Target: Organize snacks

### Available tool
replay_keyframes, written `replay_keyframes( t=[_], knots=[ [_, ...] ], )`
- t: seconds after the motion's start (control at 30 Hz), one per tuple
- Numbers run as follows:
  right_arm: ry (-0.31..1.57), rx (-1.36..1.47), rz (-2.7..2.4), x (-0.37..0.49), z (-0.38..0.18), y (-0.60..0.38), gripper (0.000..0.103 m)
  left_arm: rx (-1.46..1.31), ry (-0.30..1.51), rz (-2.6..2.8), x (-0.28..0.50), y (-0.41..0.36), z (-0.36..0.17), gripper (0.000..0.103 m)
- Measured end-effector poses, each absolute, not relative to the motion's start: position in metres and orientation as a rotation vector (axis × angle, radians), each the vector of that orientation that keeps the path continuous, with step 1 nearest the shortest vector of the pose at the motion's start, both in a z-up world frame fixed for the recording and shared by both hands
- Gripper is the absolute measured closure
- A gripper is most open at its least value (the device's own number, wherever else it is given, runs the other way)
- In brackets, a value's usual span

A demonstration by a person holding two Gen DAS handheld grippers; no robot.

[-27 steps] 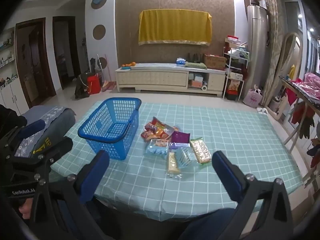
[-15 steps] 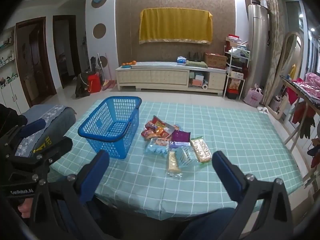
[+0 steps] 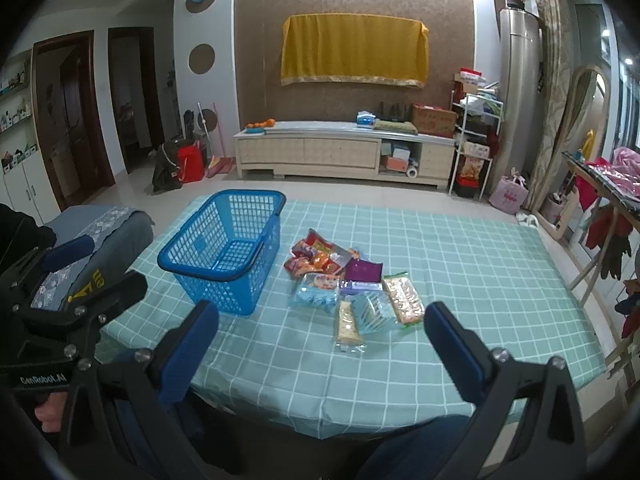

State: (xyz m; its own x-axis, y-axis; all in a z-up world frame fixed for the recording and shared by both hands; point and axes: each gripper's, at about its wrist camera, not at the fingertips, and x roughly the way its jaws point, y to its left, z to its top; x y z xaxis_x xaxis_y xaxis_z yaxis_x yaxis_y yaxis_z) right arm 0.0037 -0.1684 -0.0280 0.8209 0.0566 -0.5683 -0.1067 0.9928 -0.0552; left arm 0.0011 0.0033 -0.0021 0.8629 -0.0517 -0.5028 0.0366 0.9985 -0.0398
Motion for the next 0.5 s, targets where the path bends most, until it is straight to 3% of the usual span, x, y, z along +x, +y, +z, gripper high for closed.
replay_keyframes(
  t=[0.5],
  knots=[
    [0.609,-0.081,0.093,0.0043,-0.0273,-0.1676,0.000,-0.028,0.530,-0.053,0.0007,0.0044,-0.0011,0.000]
  ],
)
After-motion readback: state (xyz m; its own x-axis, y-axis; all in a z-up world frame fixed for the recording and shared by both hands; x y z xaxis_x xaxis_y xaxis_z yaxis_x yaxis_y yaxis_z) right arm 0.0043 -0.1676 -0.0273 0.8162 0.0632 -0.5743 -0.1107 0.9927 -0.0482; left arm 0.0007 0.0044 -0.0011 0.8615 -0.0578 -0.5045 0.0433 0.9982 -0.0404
